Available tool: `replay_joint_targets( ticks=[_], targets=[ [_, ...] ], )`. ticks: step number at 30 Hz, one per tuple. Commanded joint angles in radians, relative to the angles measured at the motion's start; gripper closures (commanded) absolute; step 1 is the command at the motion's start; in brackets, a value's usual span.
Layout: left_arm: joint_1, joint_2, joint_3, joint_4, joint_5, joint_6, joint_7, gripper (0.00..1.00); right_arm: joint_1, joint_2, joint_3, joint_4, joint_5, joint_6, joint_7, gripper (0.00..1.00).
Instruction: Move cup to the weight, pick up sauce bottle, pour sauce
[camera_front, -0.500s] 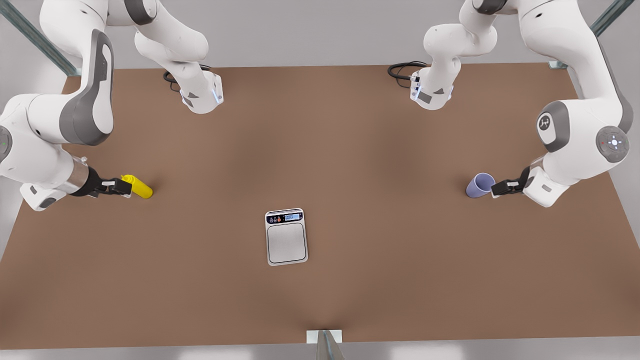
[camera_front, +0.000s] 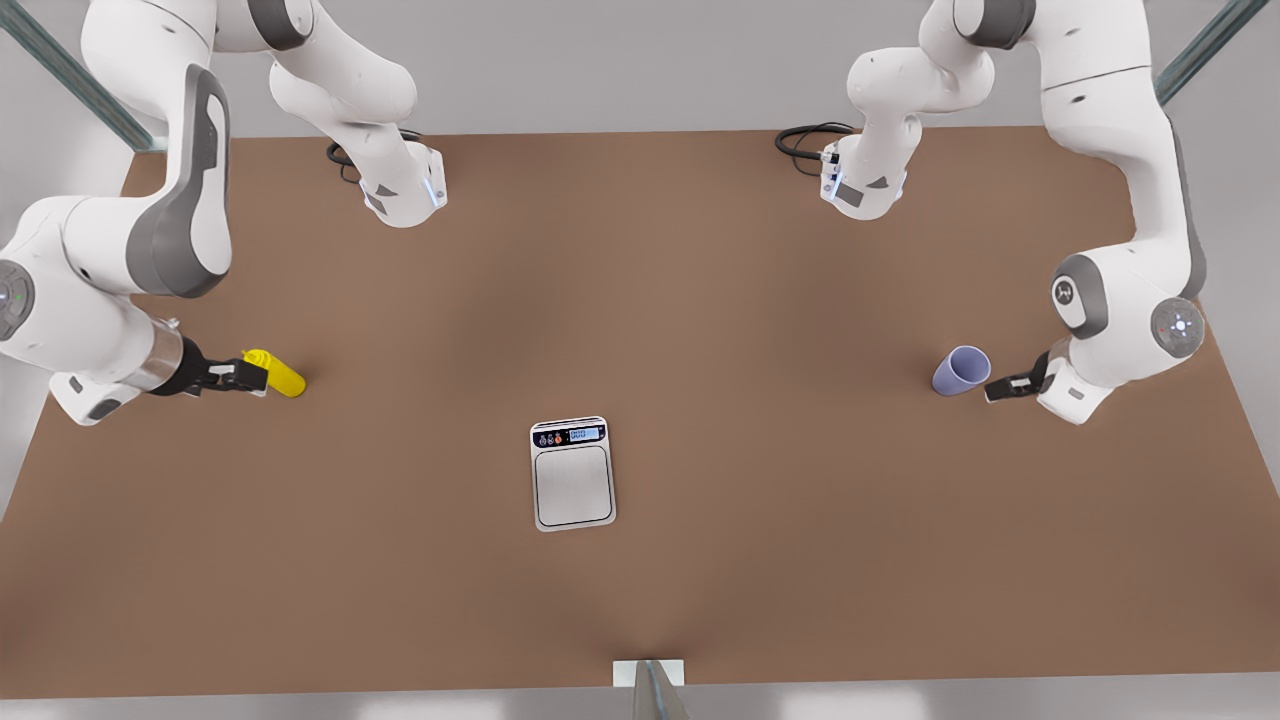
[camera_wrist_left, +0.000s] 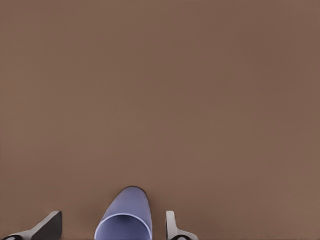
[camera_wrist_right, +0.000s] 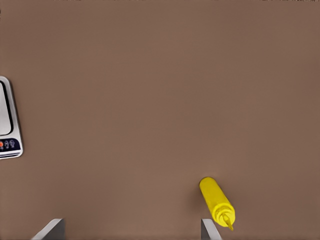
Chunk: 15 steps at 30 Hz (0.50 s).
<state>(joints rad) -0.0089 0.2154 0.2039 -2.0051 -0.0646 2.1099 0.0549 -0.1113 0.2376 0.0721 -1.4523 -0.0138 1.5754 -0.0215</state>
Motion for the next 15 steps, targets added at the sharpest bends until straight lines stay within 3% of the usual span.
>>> replay_joint_targets(
  ticks=[1,3,5,8,11,15],
  targets=[
    [0.0,-0.019,0.002,-0.038,-0.001,0.027,0.009,0.0,0.001,0.0,0.0,-0.005,-0.002,0.0,0.0,0.0],
    [0.0,-0.073,0.031,-0.158,-0.001,0.128,0.037,0.0,0.001,0.0,0.0,-0.013,-0.002,0.003,-0.002,0.0],
    [0.0,-0.076,0.098,-0.201,-0.012,0.174,0.101,0.0,0.001,-0.009,0.0,-0.031,-0.002,0.008,-0.002,0.0],
    [0.0,-0.086,0.115,-0.245,-0.014,0.199,0.132,0.0,-0.019,-0.011,0.0,-0.068,-0.002,0.009,-0.085,0.0],
    [0.0,-0.105,0.115,-0.328,-0.015,0.274,0.132,0.0,-0.165,-0.003,0.003,-0.134,0.017,0.069,-0.575,0.0],
    [0.0,-0.042,0.109,-0.328,-0.041,0.278,0.132,0.0,-0.36,0.017,0.002,-0.22,0.166,0.117,-1.25,0.0]
  ],
)
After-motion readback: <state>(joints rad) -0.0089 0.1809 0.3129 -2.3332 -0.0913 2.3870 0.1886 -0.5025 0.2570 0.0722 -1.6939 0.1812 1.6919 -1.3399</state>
